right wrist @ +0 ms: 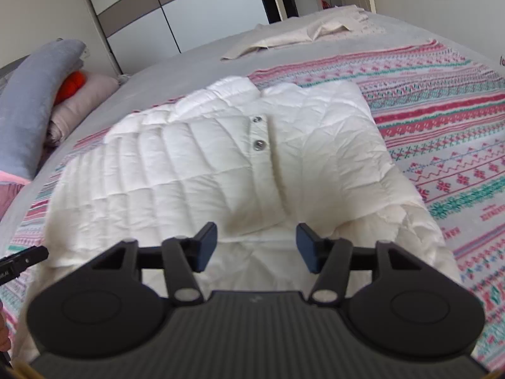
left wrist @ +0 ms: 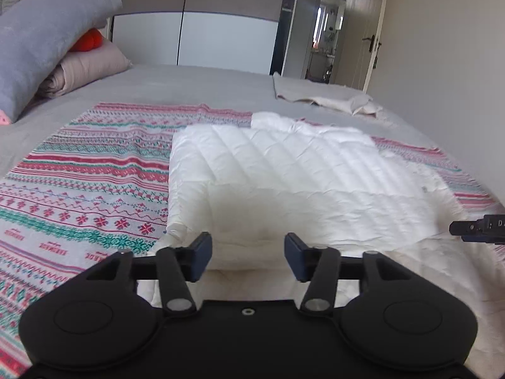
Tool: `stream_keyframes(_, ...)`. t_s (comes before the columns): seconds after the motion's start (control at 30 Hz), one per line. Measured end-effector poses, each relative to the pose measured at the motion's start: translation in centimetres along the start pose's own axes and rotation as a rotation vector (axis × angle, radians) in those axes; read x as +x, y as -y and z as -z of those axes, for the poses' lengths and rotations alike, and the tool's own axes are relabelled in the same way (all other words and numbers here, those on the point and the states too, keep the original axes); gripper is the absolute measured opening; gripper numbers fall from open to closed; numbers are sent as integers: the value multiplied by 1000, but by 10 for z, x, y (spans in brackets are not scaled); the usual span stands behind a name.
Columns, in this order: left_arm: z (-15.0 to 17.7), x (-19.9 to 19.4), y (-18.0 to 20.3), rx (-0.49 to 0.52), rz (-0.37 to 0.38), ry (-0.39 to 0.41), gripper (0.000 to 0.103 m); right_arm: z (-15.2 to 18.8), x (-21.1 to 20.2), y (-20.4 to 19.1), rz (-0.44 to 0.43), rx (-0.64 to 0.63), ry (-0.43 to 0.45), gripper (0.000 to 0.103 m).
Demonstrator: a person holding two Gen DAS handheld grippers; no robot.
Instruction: Fold large clothes
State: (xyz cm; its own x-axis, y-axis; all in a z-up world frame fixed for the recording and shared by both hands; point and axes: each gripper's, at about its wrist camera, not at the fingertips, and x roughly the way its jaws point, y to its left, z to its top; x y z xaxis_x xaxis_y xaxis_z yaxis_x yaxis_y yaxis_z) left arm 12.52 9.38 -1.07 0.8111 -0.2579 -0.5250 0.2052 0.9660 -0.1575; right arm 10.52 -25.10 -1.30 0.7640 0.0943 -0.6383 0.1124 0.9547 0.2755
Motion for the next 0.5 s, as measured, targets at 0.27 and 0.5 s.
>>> stream_keyframes(0.27, 19, -67, 13, -43, -17, 57, 90, 24, -78, 3, 1, -33, 54, 88)
stream_keyframes(0.5, 44, -99, 13, -30, -25, -5, 102, 55, -126, 49, 54, 42, 46, 94)
